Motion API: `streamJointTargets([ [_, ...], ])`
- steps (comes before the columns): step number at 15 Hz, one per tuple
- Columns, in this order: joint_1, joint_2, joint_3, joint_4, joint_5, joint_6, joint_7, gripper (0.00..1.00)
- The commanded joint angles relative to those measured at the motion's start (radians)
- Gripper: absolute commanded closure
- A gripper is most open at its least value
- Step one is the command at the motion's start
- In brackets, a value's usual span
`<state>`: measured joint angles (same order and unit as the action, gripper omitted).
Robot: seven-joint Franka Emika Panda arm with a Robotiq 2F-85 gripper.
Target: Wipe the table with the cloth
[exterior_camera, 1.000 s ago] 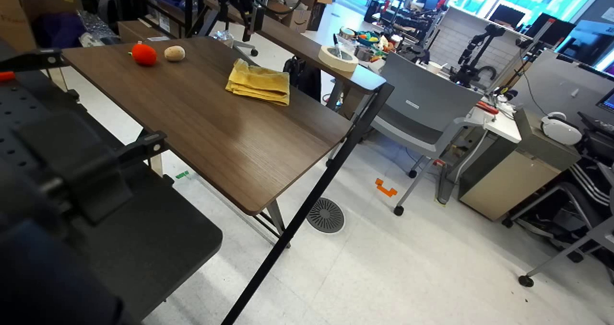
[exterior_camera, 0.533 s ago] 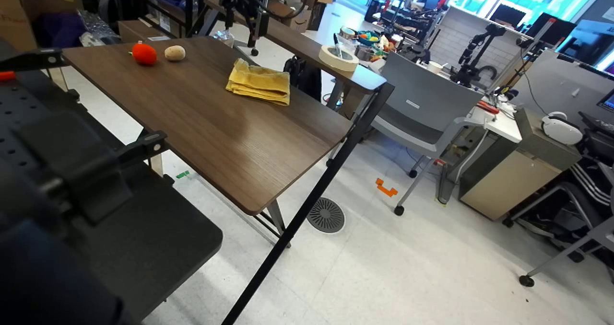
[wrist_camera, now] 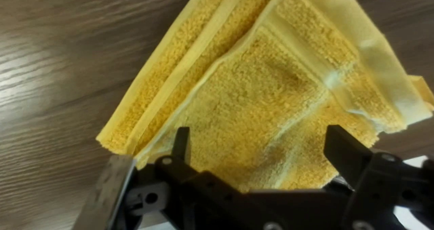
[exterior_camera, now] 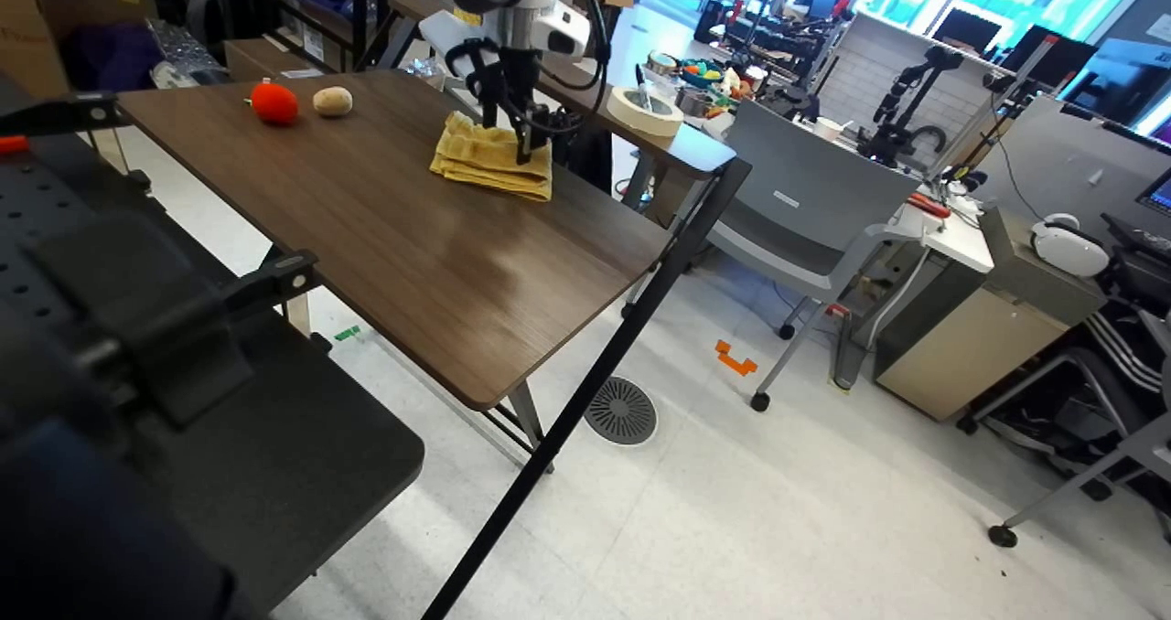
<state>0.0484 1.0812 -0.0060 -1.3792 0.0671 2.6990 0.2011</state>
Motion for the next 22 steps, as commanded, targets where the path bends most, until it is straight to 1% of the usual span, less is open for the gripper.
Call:
streamJointTargets([
  [1, 0.005, 0.020, 0.001, 0.016, 0.010, 0.001, -0.002, 0.00],
  [4, 0.010, 0.035, 0.008, 0.032, 0.012, 0.003, 0.002, 0.00],
  [7, 0.043, 0.096, -0.048, 0.128, -0.023, -0.078, 0.025, 0.00],
  [9, 0.058, 0.159, -0.084, 0.196, -0.037, -0.095, 0.041, 0.00],
  [12, 0.065, 0.248, -0.112, 0.294, -0.049, -0.122, 0.042, 0.00],
  [14, 0.057, 0.299, -0.115, 0.353, -0.052, -0.144, 0.042, 0.00],
  [16, 0.052, 0.343, -0.140, 0.425, -0.045, -0.176, 0.053, 0.00],
  [19, 0.011, 0.399, -0.202, 0.522, -0.047, -0.208, 0.082, 0.00],
  [22, -0.023, 0.430, -0.282, 0.570, -0.060, -0.253, 0.112, 0.00],
])
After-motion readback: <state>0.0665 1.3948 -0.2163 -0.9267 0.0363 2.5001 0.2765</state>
